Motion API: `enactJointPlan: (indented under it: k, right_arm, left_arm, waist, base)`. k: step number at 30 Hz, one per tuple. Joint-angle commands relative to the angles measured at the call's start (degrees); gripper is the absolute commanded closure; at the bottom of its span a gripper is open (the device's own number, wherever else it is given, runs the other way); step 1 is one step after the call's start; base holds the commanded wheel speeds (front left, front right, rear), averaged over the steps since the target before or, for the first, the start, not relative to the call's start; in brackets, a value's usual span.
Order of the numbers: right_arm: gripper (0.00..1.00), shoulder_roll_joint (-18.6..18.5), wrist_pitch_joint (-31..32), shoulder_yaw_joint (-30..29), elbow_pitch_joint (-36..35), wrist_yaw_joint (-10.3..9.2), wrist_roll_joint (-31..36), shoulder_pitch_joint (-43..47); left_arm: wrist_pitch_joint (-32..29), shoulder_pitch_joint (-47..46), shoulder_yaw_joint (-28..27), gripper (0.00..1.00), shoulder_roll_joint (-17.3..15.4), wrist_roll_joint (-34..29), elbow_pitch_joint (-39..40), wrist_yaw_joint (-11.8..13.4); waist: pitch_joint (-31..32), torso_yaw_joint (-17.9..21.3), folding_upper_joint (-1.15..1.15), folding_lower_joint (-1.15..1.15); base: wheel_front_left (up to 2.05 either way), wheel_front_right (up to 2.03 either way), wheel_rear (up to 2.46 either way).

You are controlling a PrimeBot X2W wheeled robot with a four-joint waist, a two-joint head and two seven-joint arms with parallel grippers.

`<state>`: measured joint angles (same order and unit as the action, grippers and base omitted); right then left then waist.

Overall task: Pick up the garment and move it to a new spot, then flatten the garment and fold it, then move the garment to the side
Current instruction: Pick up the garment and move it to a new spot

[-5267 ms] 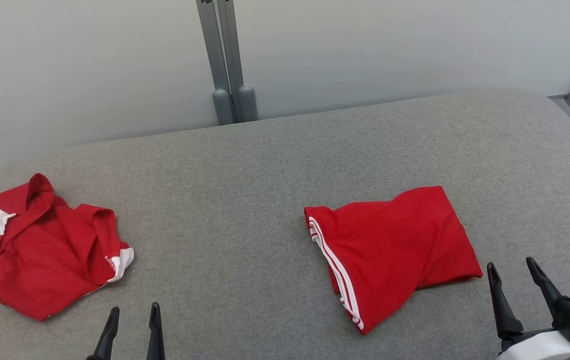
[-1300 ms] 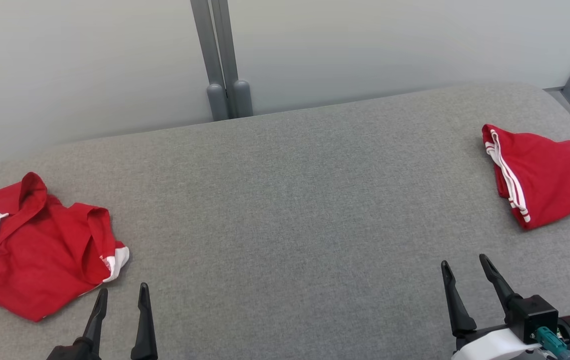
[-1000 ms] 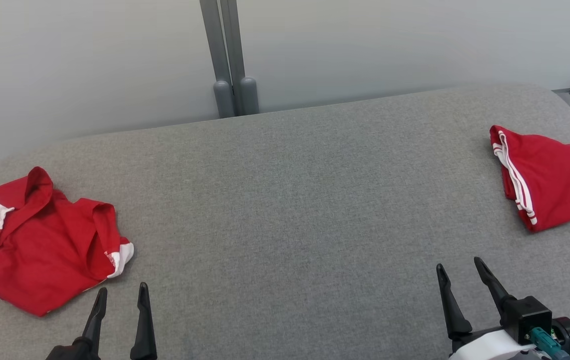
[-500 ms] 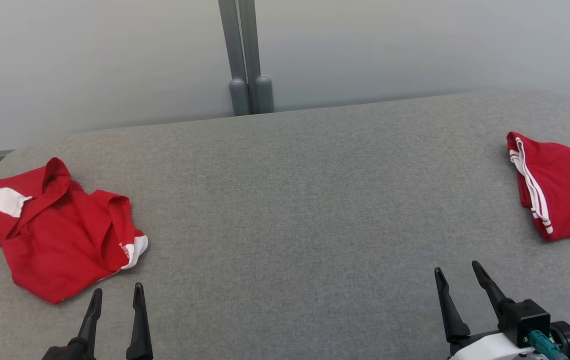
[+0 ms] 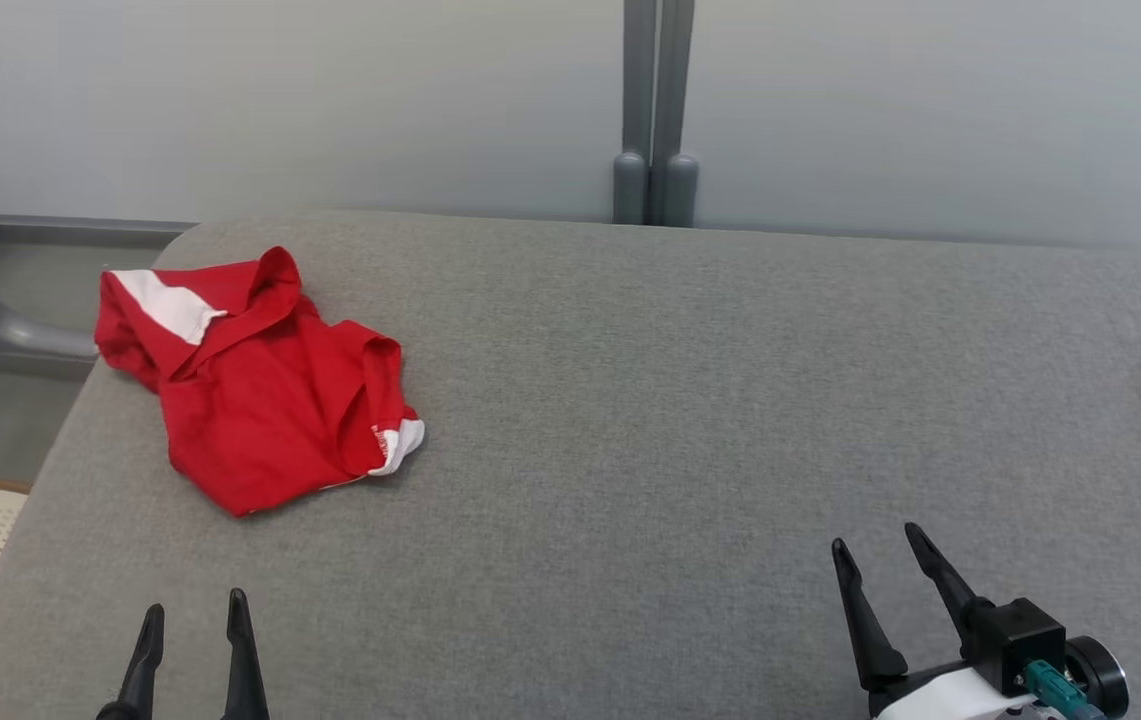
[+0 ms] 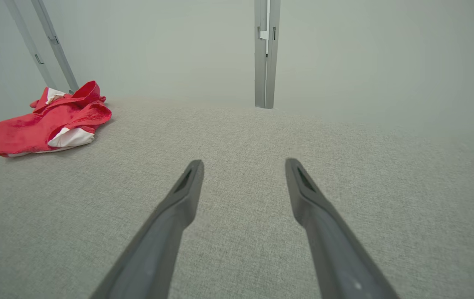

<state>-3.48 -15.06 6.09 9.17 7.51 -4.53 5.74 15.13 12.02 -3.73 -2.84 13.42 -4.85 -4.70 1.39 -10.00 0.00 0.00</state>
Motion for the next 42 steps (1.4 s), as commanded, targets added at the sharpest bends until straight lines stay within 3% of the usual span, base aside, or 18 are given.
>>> enactJointPlan:
  k: [1, 11, 16, 19, 22, 27, 31, 38, 39, 40, 42]
  right_arm:
    - [0.00, -0.1, -0.1, -0.1, 0.2, -0.03, -0.6, -0.1]
    - [0.00, -0.6, -0.1, 0.5, 0.4, -0.03, -0.5, 1.0]
    - [0.00, -2.5, -0.1, 0.8, -0.8, -0.03, 0.1, -1.5]
    - [0.00, -4.6, -0.1, 1.3, -1.6, -0.03, 0.2, -4.6]
    - [0.00, -6.6, -0.1, 1.4, -2.6, -0.03, -0.1, -8.1]
    - [0.00, -9.4, -0.1, 1.7, -4.0, -0.03, -0.4, -13.1]
    - [0.00, -10.6, -0.1, 1.7, -4.5, -0.03, -1.0, -15.5]
    - [0.00, -11.2, -0.1, 1.2, -5.3, -0.03, -1.7, -16.8]
    - [0.00, -11.1, -0.1, 1.2, -5.2, -0.03, -1.8, -16.9]
    - [0.00, -11.0, -0.1, 1.1, -5.0, -0.03, -1.9, -16.9]
    - [0.00, -10.6, -0.1, 1.1, -4.5, -0.03, -2.2, -16.7]
  left_arm:
    - [0.0, 0.7, -0.2, 0.00, -0.1, 0.0, 0.2, 0.1]
    - [0.0, -0.7, 0.0, 0.00, -0.1, 1.2, 0.8, 0.2]
    - [0.0, -7.7, 1.3, 0.00, -0.1, 0.6, -1.2, -1.0]
    - [-0.8, -15.9, 3.4, 0.00, -1.6, 0.1, -8.5, -1.9]
    - [-5.5, -26.3, 3.7, 0.00, -3.0, 1.5, -15.4, -2.1]
    - [-13.9, -43.0, 1.5, 0.00, -5.0, 4.3, -26.4, -0.6]
    - [-19.9, -52.1, -0.4, 0.00, -6.6, 6.6, -35.9, 1.0]
    - [-23.9, -59.7, -1.8, 0.00, -8.1, 8.4, -49.2, 2.5]
    - [-24.6, -60.0, -1.4, 0.17, -8.1, 8.3, -50.7, 2.1]
    - [-25.1, -59.9, -1.2, 0.58, -7.8, 8.6, -52.3, 1.6]
    - [-26.1, -59.3, -0.6, 1.00, -7.3, 8.6, -55.0, 0.9]
  waist:
    - [0.6, -3.7, 0.00, 0.00]
    - [0.1, -4.8, 0.00, 0.00]
    - [-5.4, -4.0, 0.00, 0.00]
    - [-11.5, -2.9, 0.00, 0.00]
    - [-17.9, -1.9, 0.00, 0.00]
    - [-27.4, -0.1, 0.00, 0.00]
    - [-31.7, 1.4, 0.00, 0.00]
    - [-33.9, 2.4, 0.00, 0.00]
    - [-33.7, 2.4, 0.00, 0.00]
    - [-33.6, 2.4, 0.00, 0.00]
    - [-32.7, 2.1, 0.00, 0.00]
  base:
    - [0.00, 0.00, 0.00]
    - [0.00, 0.00, 0.00]
    - [0.00, 0.00, 0.00]
    - [0.00, 0.00, 0.00]
    - [0.00, 0.00, 0.00]
    - [0.00, 0.00, 0.00]
    - [0.00, 0.00, 0.00]
    - [0.00, 0.00, 0.00]
    - [0.00, 0.00, 0.00]
    - [0.00, 0.00, 0.00]
    - [0.00, 0.00, 0.00]
